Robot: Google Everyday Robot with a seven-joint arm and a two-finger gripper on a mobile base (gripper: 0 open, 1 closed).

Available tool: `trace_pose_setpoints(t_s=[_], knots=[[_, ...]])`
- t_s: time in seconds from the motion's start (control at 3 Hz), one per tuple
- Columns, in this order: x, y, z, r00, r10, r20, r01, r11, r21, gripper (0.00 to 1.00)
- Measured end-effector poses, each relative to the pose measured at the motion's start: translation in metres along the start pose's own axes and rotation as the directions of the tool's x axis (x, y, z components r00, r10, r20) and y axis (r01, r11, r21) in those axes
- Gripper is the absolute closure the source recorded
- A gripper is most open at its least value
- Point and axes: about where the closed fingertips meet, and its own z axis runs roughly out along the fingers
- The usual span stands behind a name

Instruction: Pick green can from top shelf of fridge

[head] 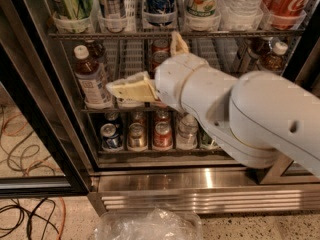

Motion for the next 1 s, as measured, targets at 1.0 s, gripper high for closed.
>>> trace_pose_setpoints(t_s=[1.0], knots=[[-0.0028,-0.0114,-0.0073,0.999,-0.016,0.052,0.014,0.9989,0.045,0.0]])
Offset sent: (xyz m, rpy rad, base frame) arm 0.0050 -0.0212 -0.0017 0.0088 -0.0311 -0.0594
